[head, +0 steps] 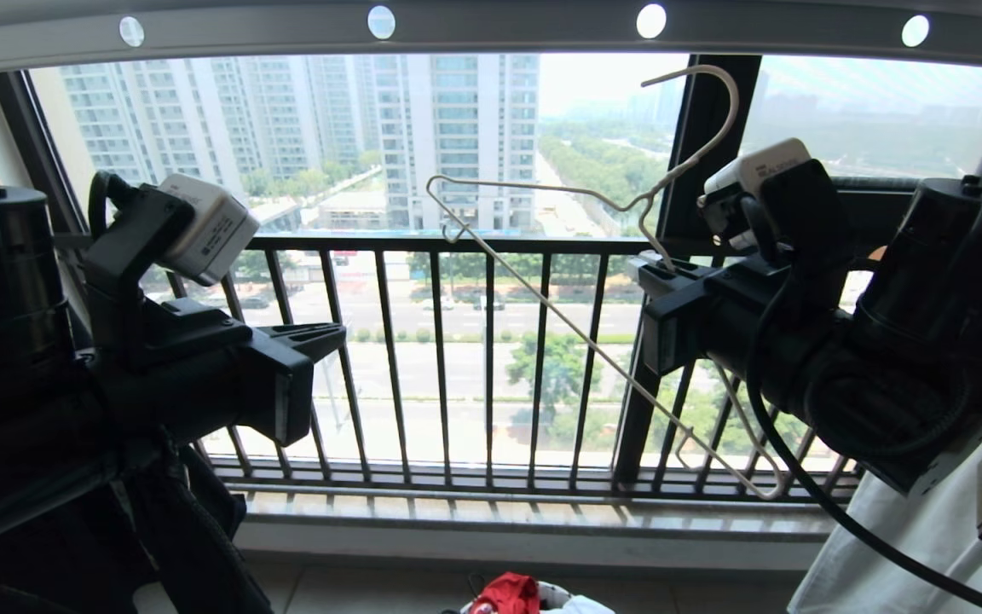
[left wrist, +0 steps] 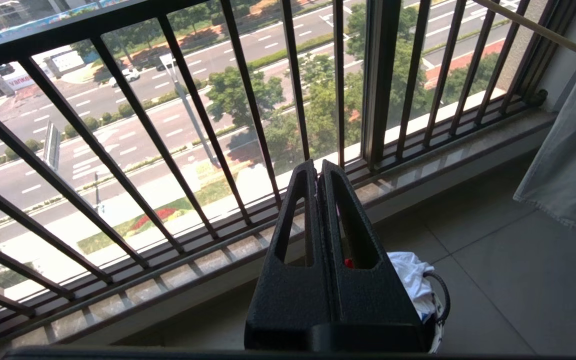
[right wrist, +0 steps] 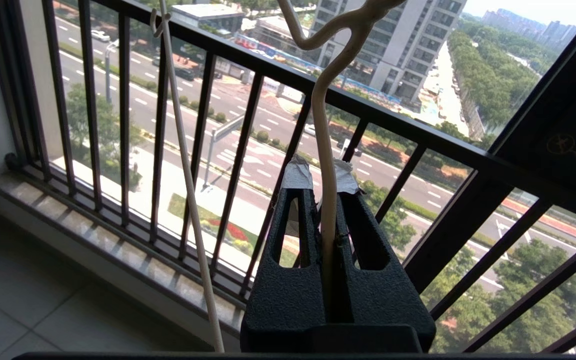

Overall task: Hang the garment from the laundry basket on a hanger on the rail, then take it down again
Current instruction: Hang the clothes rack on the clothesline

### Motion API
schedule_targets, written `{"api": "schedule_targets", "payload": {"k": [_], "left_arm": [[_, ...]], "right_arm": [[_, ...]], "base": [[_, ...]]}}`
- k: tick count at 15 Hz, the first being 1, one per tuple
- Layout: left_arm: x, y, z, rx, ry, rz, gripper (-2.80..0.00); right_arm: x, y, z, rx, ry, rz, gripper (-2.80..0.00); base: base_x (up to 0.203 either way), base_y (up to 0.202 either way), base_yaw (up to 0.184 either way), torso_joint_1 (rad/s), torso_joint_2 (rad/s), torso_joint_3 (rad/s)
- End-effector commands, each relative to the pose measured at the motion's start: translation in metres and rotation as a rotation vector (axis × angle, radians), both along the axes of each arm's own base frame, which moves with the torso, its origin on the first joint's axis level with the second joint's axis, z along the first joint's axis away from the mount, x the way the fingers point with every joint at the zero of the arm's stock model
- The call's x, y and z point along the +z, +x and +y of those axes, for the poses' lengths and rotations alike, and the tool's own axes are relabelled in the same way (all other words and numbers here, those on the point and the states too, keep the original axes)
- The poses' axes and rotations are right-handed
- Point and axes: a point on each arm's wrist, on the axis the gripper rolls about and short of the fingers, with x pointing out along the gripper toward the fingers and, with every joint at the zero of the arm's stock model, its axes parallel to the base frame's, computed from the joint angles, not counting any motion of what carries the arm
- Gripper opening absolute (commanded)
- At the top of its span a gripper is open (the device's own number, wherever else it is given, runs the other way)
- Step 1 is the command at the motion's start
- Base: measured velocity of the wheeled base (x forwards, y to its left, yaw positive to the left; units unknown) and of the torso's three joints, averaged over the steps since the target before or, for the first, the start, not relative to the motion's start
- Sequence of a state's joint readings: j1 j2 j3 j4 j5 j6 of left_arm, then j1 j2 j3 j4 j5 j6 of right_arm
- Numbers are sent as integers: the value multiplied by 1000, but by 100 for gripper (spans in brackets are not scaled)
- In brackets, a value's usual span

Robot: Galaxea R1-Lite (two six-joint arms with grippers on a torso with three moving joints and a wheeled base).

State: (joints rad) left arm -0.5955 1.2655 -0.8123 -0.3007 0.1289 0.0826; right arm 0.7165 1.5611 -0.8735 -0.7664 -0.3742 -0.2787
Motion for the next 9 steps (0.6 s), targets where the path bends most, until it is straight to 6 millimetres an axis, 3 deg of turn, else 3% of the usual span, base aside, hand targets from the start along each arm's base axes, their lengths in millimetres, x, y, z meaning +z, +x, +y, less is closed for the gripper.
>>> {"api": "schedule_targets", "payload": {"k": [1, 9], "left_arm": [[16, -18, 12, -1, -44, -68, -280], [33, -36, 25, -2, -74, -118, -280]], "right_arm": [[7, -2, -1, -21, -25, -37, -280], [25, 0, 0, -92, -66, -101, -280]], "base": [[0, 0, 0, 0, 0, 0], [0, 0, 0, 0, 0, 0]]}}
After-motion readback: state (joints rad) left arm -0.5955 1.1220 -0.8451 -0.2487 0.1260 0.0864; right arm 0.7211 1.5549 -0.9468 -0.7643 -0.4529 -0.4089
